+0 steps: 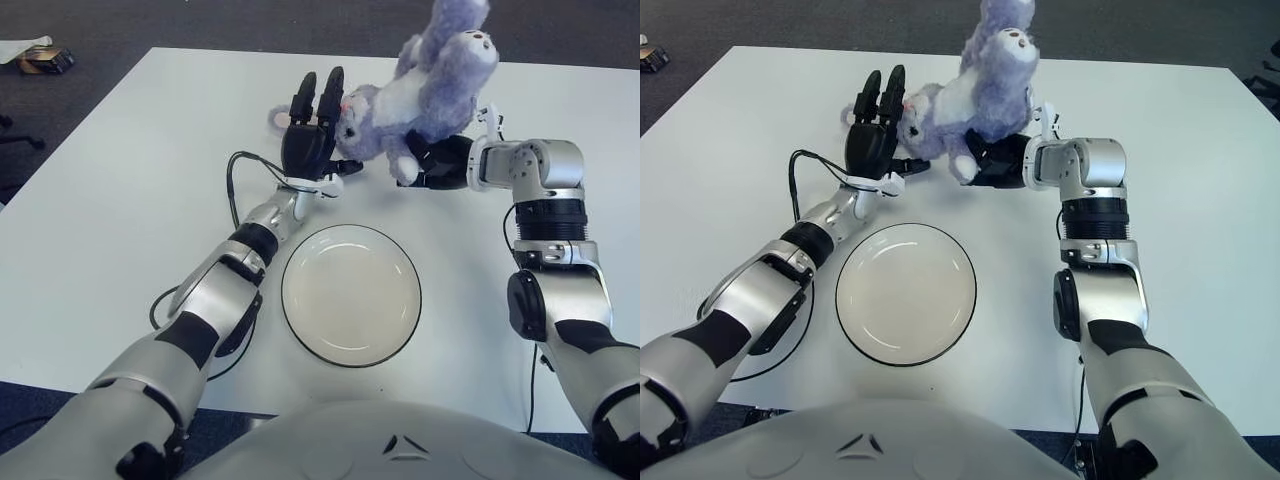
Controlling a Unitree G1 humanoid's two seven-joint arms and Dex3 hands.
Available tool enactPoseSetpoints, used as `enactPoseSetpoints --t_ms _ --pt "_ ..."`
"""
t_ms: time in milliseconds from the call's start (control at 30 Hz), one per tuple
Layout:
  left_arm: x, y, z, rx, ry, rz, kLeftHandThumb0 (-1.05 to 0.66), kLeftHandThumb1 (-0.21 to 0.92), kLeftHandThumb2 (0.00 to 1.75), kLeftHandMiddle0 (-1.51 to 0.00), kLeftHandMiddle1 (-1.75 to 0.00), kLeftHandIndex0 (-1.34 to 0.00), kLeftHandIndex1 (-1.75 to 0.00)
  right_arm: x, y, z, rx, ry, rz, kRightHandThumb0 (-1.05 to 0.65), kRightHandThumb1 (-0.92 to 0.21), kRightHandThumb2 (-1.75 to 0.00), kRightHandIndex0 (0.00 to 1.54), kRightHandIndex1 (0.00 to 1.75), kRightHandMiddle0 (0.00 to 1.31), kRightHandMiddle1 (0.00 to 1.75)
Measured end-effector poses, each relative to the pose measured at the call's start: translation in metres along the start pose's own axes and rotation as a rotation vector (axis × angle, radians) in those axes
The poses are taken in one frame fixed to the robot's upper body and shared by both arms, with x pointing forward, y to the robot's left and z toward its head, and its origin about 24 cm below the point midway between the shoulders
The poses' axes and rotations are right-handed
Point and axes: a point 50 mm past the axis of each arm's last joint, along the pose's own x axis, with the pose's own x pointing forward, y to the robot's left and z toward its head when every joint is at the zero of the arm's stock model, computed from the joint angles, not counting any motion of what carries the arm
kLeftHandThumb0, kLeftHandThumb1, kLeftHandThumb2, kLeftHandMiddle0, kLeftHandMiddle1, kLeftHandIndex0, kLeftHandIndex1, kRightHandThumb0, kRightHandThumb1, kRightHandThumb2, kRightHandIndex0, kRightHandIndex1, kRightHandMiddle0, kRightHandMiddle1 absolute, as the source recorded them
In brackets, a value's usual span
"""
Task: Put the doll into the plate.
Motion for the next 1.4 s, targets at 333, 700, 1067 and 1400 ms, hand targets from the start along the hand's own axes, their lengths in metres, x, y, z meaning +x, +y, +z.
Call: enactPoseSetpoints --t_ms 333,700,1067,1400 --pt "0.004 -0.001 0.000 0.048 -0.003 0.008 -0.71 0.37 0.84 0.00 -0.37 0.00 0.00 -0.007 0.005 -0.007 -0.010 0.002 0.056 0.00 -0.24 -1.26 0.86 1.28 0.50 1.75" --pt "0.004 -0.007 0.010 0.007 -0.042 -0.008 -0.81 0.45 0.76 0.00 -0.29 0.00 -0.04 -0.010 0.007 -0.011 -0.003 0.055 0.032 0.00 -0.44 -1.18 0.44 1.72 0.39 1.75" --pt "0.005 -0.007 0.016 -0.035 -0.087 -0.018 -0.78 0.47 0.74 0.00 -0.36 0.00 -0.10 -0.010 0.006 -0.013 -0.004 0.071 0.005 0.00 -0.52 -1.08 0.36 1.75 0.34 1.75" --pt "0.008 -0.008 0.025 -0.101 -0.160 -0.061 -0.68 0.42 0.79 0.00 -0.49 0.00 -0.36 -0.011 0.004 -0.014 0.040 0.079 0.017 0.00 -0.48 -1.13 0.38 1.75 0.36 1.75"
